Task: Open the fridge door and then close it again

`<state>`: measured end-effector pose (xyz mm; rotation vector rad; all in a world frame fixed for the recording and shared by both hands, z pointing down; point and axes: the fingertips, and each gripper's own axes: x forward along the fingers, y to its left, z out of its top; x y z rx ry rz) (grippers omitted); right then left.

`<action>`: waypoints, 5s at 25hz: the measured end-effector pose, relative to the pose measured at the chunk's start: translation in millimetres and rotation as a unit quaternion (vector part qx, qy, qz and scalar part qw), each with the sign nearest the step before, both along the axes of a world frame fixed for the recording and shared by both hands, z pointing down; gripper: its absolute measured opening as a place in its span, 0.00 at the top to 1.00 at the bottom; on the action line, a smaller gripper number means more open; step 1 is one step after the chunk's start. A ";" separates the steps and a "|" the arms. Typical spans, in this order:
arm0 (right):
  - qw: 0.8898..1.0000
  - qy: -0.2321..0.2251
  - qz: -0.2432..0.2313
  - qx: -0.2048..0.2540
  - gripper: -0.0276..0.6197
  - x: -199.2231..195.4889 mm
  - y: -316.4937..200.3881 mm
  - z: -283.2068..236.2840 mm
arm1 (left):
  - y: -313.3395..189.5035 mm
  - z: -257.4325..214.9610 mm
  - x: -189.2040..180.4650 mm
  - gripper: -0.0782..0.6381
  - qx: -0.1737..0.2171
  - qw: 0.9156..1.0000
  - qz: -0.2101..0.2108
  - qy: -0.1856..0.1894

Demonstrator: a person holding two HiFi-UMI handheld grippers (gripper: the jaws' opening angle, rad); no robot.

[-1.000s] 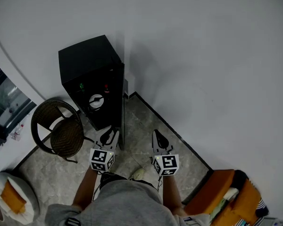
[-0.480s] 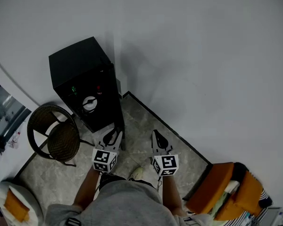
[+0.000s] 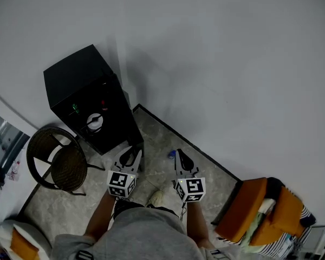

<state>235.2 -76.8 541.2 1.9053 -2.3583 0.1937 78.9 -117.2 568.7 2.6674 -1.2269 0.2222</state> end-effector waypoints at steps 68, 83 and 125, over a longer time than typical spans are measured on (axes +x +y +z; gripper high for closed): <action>0.999 -0.014 -0.041 0.026 0.92 -20.1 -1.8 -19.8 | -18.1 -28.4 -10.2 0.79 0.034 0.998 -0.045 0.005; 0.987 -0.034 -0.151 0.038 0.92 -110.2 -18.3 -32.1 | 5.6 -47.0 -117.8 0.84 0.052 0.984 -0.168 -0.007; 0.992 -0.016 -0.117 0.051 0.92 -44.1 -47.7 -18.5 | -6.7 -36.3 -83.7 0.88 0.043 0.990 -0.132 0.002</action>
